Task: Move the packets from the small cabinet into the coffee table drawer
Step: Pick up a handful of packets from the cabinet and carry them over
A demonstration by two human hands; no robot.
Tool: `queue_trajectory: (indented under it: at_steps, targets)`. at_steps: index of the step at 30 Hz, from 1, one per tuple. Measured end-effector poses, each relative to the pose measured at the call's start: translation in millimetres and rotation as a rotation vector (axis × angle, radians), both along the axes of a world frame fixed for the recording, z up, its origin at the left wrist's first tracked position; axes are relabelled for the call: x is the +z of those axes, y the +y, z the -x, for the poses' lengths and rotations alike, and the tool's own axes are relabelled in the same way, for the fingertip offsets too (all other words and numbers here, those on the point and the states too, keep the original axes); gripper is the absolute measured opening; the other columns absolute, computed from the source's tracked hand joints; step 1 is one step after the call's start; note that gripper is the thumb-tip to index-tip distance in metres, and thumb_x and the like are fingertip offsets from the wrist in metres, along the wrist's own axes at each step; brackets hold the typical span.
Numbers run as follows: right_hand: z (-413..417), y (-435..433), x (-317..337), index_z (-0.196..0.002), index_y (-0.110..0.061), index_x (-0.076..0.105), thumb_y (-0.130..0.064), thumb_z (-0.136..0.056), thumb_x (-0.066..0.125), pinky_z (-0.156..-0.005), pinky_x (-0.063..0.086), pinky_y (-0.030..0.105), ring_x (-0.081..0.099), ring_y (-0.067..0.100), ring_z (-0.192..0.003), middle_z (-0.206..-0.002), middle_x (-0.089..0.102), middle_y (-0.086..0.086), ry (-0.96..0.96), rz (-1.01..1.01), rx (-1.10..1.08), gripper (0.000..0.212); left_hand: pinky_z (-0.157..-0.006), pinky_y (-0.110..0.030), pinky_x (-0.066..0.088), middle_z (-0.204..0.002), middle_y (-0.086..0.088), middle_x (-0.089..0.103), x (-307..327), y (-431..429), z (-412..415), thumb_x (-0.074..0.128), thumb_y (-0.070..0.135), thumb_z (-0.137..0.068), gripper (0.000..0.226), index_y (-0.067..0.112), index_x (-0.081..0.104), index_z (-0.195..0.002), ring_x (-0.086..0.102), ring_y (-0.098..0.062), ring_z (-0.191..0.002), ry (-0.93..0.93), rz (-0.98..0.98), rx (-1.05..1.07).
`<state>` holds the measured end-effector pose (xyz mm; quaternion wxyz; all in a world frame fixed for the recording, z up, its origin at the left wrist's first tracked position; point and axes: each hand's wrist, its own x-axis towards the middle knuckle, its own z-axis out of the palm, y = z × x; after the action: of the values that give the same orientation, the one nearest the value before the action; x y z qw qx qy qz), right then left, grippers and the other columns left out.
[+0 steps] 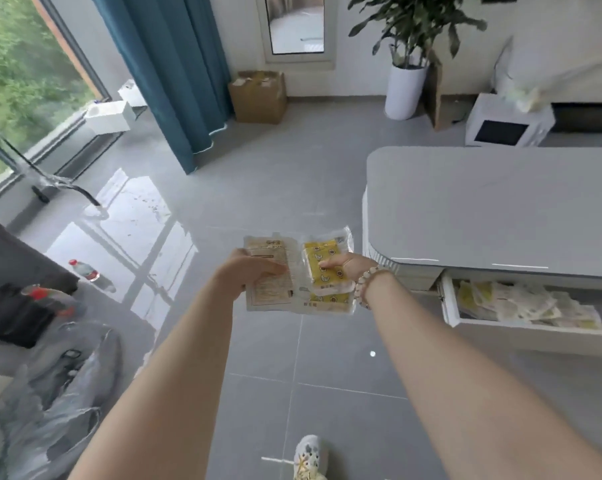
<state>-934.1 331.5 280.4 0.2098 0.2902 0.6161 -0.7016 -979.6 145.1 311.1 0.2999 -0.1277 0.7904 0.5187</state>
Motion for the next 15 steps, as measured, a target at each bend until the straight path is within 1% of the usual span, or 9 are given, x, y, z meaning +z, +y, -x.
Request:
queue_trajectory:
  at_steps: [3,4,6,7,8,10,11,13,15]
  targets:
    - [-2.1,25.5,0.8,-0.108,-0.010,0.068,-0.012,-0.086,0.063,-0.070,0.048,0.026,0.062,0.016,-0.092,-0.107,0.066,0.004,-0.006,-0.001,-0.104,0.022,-0.058,-0.023,0.053,-0.089,-0.006,0.068,-3.3,36.3,22.6,0.075,0.002,-0.076,0.020,0.008,0.065,-0.092,0.065,-0.016,-0.073,-0.012,0.000,-0.120]
    - [-1.5,33.8,-0.5,-0.111,-0.009,0.067,-0.012,-0.086,0.063,-0.074,0.050,0.027,0.062,0.016,-0.093,-0.106,0.066,0.003,-0.011,-0.002,-0.149,0.025,-0.062,-0.026,0.054,-0.093,-0.008,0.069,-5.3,47.8,29.7,0.076,0.002,-0.075,0.024,0.006,0.066,-0.097,0.066,-0.019,-0.076,-0.015,-0.005,-0.158]
    - [-2.8,51.6,-4.6,-0.102,-0.011,0.069,-0.013,-0.084,0.065,-0.089,0.050,0.034,0.060,0.019,-0.104,-0.106,0.067,0.002,-0.021,-0.024,-0.227,0.019,-0.069,-0.029,0.055,-0.100,-0.011,0.070,-8.9,71.4,40.8,0.077,0.003,-0.074,0.031,0.004,0.066,-0.104,0.068,-0.023,-0.082,-0.022,-0.021,-0.230]
    - [-5.6,59.0,-4.0,-0.098,-0.012,0.069,-0.014,-0.084,0.066,-0.089,0.049,0.034,0.058,0.019,-0.107,-0.108,0.067,0.002,-0.033,-0.038,-0.267,0.014,-0.070,-0.030,0.055,-0.101,-0.011,0.070,-10.4,83.1,45.0,0.077,0.003,-0.074,0.033,0.003,0.067,-0.105,0.068,-0.023,-0.084,-0.026,-0.025,-0.271]
    - [-9.2,65.6,-2.3,-0.099,-0.013,0.069,-0.016,-0.083,0.067,-0.082,0.049,0.031,0.056,0.018,-0.109,-0.113,0.065,0.002,-0.049,-0.060,-0.302,0.017,-0.069,-0.029,0.055,-0.101,-0.011,0.070,-12.1,94.3,48.3,0.077,0.003,-0.075,0.032,0.004,0.067,-0.106,0.068,-0.023,-0.084,-0.029,-0.030,-0.314]
    - [-16.6,78.1,-0.5,-0.114,-0.010,0.067,-0.019,-0.084,0.067,-0.067,0.041,0.025,0.053,0.017,-0.110,-0.119,0.061,0.002,-0.075,-0.102,-0.366,0.032,-0.063,-0.026,0.054,-0.100,-0.009,0.070,-15.3,115.8,52.6,0.076,0.003,-0.076,0.031,0.005,0.067,-0.105,0.068,-0.019,-0.079,-0.037,-0.045,-0.384]
    - [-20.7,83.9,-0.5,-0.118,-0.009,0.065,-0.018,-0.085,0.066,-0.067,0.039,0.025,0.052,0.017,-0.109,-0.120,0.060,0.002,-0.077,-0.099,-0.395,0.035,-0.060,-0.025,0.054,-0.100,-0.009,0.070,-16.8,125.8,53.8,0.076,0.003,-0.076,0.031,0.005,0.066,-0.105,0.067,-0.018,-0.077,-0.042,-0.049,-0.414]
    - [-29.5,94.5,-3.1,-0.116,-0.009,0.065,-0.017,-0.087,0.064,-0.072,0.040,0.026,0.052,0.017,-0.106,-0.115,0.060,0.002,-0.079,-0.071,-0.455,0.030,-0.058,-0.024,0.054,-0.101,-0.010,0.070,-21.3,144.5,55.5,0.076,0.002,-0.076,0.032,0.005,0.066,-0.106,0.067,-0.018,-0.077,-0.052,-0.051,-0.473]
    - [-38.9,105.2,-10.4,-0.098,-0.014,0.067,-0.018,-0.086,0.065,-0.078,0.044,0.028,0.054,0.019,-0.107,-0.116,0.061,0.002,-0.103,-0.067,-0.527,0.014,-0.060,-0.026,0.054,-0.102,-0.011,0.070,-26.2,163.4,55.3,0.076,0.002,-0.075,0.034,0.004,0.066,-0.107,0.068,-0.020,-0.081,-0.059,-0.032,-0.535]
